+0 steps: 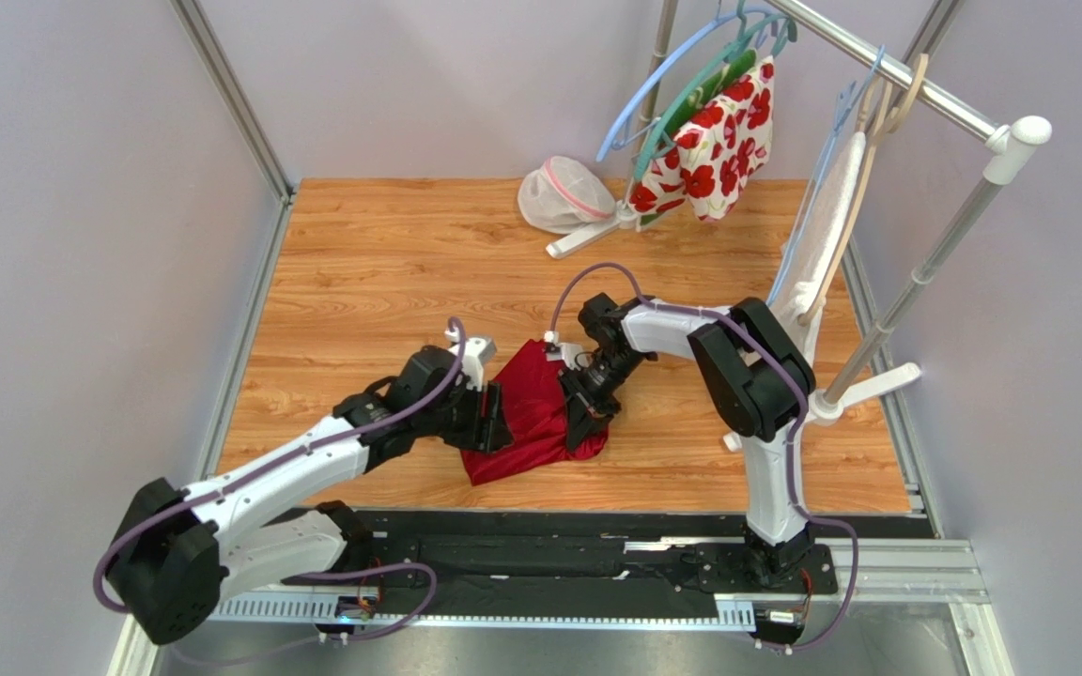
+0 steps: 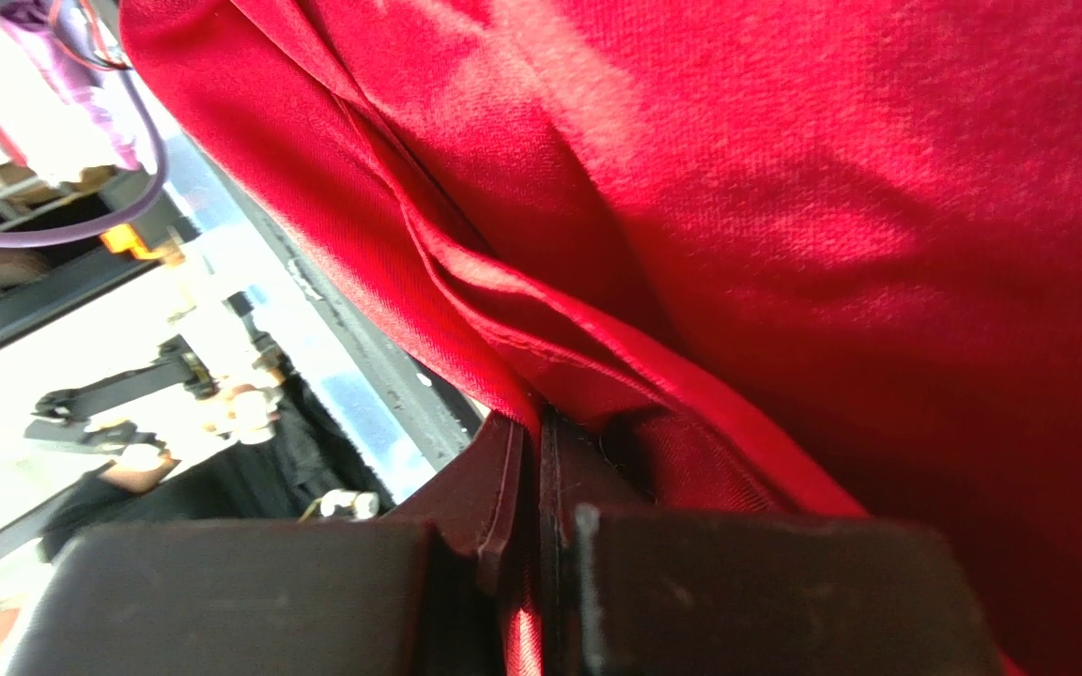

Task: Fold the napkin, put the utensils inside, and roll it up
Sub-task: Roll the napkin with the utensil

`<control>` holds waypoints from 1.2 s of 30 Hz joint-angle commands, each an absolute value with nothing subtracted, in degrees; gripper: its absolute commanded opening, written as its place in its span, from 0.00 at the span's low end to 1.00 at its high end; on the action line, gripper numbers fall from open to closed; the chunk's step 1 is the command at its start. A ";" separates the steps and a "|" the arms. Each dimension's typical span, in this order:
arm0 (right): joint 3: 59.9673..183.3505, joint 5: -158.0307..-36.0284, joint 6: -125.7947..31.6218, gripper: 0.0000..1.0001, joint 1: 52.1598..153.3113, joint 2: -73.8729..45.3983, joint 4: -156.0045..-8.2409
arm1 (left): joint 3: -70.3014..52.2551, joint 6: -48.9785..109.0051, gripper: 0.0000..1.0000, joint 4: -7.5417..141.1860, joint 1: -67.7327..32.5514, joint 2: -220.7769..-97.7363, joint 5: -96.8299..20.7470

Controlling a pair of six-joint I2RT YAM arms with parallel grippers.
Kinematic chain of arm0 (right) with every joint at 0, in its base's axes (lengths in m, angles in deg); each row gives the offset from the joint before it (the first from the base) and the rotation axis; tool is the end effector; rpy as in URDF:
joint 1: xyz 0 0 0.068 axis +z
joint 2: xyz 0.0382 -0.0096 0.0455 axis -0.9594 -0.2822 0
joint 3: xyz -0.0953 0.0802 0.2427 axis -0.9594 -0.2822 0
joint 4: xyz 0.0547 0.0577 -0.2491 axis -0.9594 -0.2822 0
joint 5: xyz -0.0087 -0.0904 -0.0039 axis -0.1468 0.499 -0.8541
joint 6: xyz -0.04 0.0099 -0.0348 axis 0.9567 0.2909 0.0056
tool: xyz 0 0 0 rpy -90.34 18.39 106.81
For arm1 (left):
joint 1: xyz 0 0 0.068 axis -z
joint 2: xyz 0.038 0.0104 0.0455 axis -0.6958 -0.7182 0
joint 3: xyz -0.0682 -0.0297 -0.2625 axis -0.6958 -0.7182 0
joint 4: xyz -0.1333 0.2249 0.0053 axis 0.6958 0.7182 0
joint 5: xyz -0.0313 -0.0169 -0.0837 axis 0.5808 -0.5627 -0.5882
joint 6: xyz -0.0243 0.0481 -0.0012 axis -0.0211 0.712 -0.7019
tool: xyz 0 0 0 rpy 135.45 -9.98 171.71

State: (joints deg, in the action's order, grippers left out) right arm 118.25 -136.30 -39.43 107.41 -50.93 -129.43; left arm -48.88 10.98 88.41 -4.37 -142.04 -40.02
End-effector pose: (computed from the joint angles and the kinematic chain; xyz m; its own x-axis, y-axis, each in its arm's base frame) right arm 0.2776 0.2171 0.1160 -0.8243 -0.5639 0.0495 -0.3556 0.5839 0.7298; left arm 0.1530 -0.1354 0.2074 -0.8402 0.0466 -0.5403 0.3452 0.8143 -0.4666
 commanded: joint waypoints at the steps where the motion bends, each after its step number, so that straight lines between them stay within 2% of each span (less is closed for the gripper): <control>1: 119.32 -129.11 -37.37 0.00 106.39 -55.67 -127.05 | -48.59 16.97 0.62 79.92 0.02 -148.25 -38.75; 11: 120.12 -130.08 -37.20 0.00 104.99 -57.70 -127.58 | -47.53 19.27 0.63 74.99 4.69 -157.59 -36.46; 15: 120.20 -130.17 -37.11 0.00 104.81 -57.87 -127.58 | -47.71 19.09 0.60 73.94 5.30 -159.87 -36.37; 17: 120.29 -130.34 -37.02 0.00 104.64 -57.87 -127.67 | -47.88 18.74 0.55 73.76 5.48 -161.02 -36.63; 18: 120.29 -130.35 -37.02 0.00 104.63 -57.87 -127.67 | -47.97 18.57 0.46 73.67 5.48 -161.37 -37.16; 21: 120.38 -131.14 -37.02 0.00 104.20 -57.52 -127.58 | -48.76 17.43 0.29 73.41 5.39 -162.51 -38.12; 23: 120.56 -131.22 -37.19 0.00 104.20 -56.73 -127.58 | -49.28 16.90 0.24 72.71 5.39 -163.48 -39.27; 25: 120.91 -131.57 -37.46 0.00 103.76 -56.12 -127.49 | -49.38 16.72 0.13 72.62 5.39 -164.53 -40.67; 27: 121.17 -132.10 -37.90 0.06 103.32 -54.63 -126.62 | -49.38 16.37 0.02 72.70 5.39 -165.32 -41.21; 28: 121.08 -132.97 -38.59 0.10 103.05 -53.75 -126.09 | -49.29 15.93 0.00 72.97 5.31 -166.11 -41.73; 29: 121.00 -133.16 -39.12 0.23 102.79 -51.83 -125.39 | -48.94 15.84 0.00 72.97 5.30 -166.55 -42.60; 30: 121.00 -133.51 -39.48 0.27 102.09 -50.76 -124.17 | -48.76 15.75 0.00 73.06 5.30 -167.08 -44.53; 31: 120.82 -133.77 -39.92 0.36 101.65 -49.62 -123.46 | -48.67 15.58 0.00 73.23 5.04 -168.30 -45.59; 33: 120.38 -133.68 -39.92 0.40 100.68 -45.23 -121.18 | -48.58 15.58 0.00 73.23 4.60 -169.97 -48.31; 35: 118.72 -133.42 -41.50 0.52 99.81 -41.89 -118.98 | -48.93 15.40 0.00 72.71 3.38 -170.68 -49.99; 36: 117.93 -133.07 -41.33 0.53 99.28 -38.40 -116.97 | -49.28 14.88 0.00 72.27 2.94 -171.12 -51.91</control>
State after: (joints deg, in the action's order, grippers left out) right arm 119.50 -136.50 -40.94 101.53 -48.13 -126.56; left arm -47.48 15.55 68.57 4.12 -167.64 -45.90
